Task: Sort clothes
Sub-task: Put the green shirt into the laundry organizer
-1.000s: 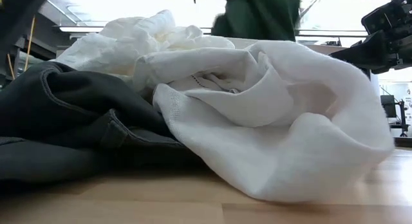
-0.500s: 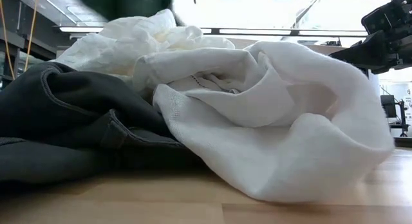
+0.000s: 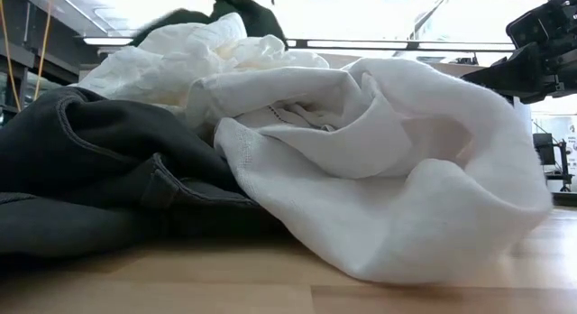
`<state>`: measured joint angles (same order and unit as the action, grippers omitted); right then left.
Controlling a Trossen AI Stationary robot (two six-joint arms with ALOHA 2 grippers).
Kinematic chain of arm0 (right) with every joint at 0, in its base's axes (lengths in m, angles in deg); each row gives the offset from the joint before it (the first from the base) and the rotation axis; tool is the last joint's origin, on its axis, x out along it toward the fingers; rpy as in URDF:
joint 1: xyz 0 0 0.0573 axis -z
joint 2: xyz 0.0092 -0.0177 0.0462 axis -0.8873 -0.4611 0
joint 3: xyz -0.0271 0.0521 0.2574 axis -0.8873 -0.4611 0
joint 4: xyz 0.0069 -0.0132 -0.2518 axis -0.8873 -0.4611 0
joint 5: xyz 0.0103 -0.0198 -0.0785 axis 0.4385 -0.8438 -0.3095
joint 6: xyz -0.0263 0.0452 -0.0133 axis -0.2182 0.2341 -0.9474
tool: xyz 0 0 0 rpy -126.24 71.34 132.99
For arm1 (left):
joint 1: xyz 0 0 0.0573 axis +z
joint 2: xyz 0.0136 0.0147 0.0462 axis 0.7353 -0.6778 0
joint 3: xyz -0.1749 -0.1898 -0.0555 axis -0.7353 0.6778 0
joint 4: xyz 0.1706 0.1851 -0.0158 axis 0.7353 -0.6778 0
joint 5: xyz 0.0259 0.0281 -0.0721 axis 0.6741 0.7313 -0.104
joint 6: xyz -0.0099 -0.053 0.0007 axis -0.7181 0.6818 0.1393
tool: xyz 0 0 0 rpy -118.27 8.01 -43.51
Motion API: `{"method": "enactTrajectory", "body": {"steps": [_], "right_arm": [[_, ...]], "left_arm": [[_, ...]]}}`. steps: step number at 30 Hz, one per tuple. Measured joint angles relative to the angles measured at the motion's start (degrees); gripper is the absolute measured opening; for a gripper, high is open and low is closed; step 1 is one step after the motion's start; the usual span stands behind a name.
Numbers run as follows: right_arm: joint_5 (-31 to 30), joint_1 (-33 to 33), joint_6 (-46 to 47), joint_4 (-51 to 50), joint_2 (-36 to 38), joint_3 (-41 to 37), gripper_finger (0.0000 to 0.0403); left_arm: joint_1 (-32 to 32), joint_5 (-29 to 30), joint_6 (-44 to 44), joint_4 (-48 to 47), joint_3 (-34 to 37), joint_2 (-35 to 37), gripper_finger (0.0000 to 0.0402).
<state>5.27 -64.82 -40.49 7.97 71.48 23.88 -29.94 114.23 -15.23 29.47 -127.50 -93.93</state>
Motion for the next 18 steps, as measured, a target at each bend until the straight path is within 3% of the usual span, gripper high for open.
{"method": "enactTrajectory", "body": {"steps": [2, 9, 15, 18], "right_arm": [[0.0, 0.01, 0.0, 0.01, 0.0, 0.01, 0.0], [0.0, 0.02, 0.0, 0.0, 0.02, 0.0, 0.0], [0.0, 0.02, 0.0, 0.0, 0.02, 0.02, 0.0], [0.0, 0.01, 0.0, 0.0, 0.0, 0.02, 0.0]], "left_arm": [[0.39, 0.63, 0.24, 2.92, 3.16, 0.27, 0.0], [6.06, 2.38, 9.17, -1.11, 15.82, 6.11, 0.0], [10.88, -11.02, 11.9, 0.02, 33.13, 9.95, 0.0], [11.71, -12.54, 13.47, 0.0, 40.85, 8.76, 0.0008]]}}
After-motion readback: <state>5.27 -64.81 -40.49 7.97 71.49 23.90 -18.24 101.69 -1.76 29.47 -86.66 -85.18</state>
